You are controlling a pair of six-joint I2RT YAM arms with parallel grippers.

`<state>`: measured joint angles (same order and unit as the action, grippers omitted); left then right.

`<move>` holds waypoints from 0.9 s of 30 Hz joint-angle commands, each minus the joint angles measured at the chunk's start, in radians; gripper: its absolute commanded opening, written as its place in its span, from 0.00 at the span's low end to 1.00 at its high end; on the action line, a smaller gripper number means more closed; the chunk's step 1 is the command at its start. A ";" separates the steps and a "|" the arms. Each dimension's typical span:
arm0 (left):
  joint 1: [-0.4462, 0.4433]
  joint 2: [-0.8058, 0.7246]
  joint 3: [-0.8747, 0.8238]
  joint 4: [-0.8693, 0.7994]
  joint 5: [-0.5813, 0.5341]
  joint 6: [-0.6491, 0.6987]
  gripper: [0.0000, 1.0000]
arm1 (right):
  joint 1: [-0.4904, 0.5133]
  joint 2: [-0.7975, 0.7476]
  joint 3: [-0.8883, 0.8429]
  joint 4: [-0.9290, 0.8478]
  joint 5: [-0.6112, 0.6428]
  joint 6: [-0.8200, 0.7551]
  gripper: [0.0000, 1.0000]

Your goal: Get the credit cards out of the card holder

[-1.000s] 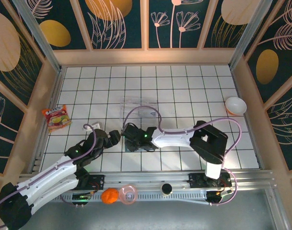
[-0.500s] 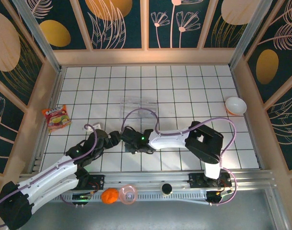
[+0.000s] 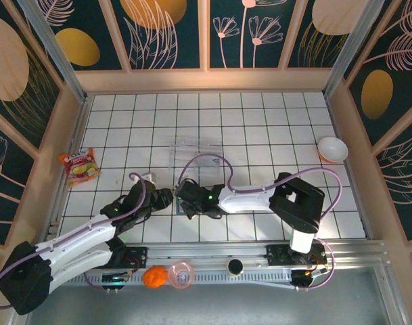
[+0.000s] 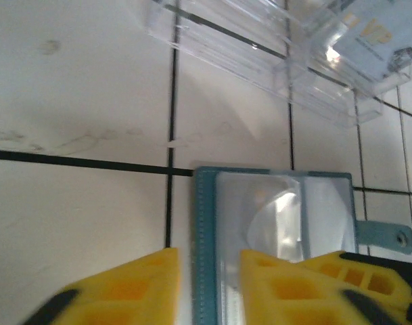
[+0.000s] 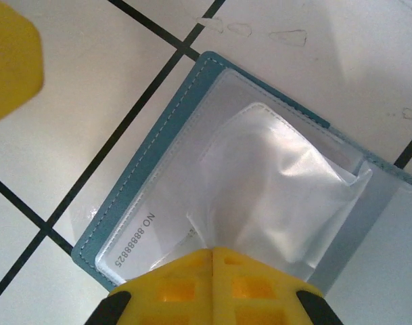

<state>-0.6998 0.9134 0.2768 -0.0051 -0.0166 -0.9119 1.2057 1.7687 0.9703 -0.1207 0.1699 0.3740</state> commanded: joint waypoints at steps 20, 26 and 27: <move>-0.008 0.326 0.072 0.280 0.165 0.035 0.04 | -0.012 -0.197 -0.148 0.161 0.034 0.053 0.29; -0.062 0.414 0.137 0.296 0.221 0.048 0.05 | -0.034 -0.350 -0.225 0.108 0.188 0.123 0.32; -0.074 0.433 0.153 0.296 0.226 0.050 0.05 | -0.040 -0.376 -0.237 0.094 0.206 0.141 0.32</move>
<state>-0.7475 1.3048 0.3874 0.2535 0.1619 -0.8856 1.1881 1.4586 0.7628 0.0006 0.2630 0.4530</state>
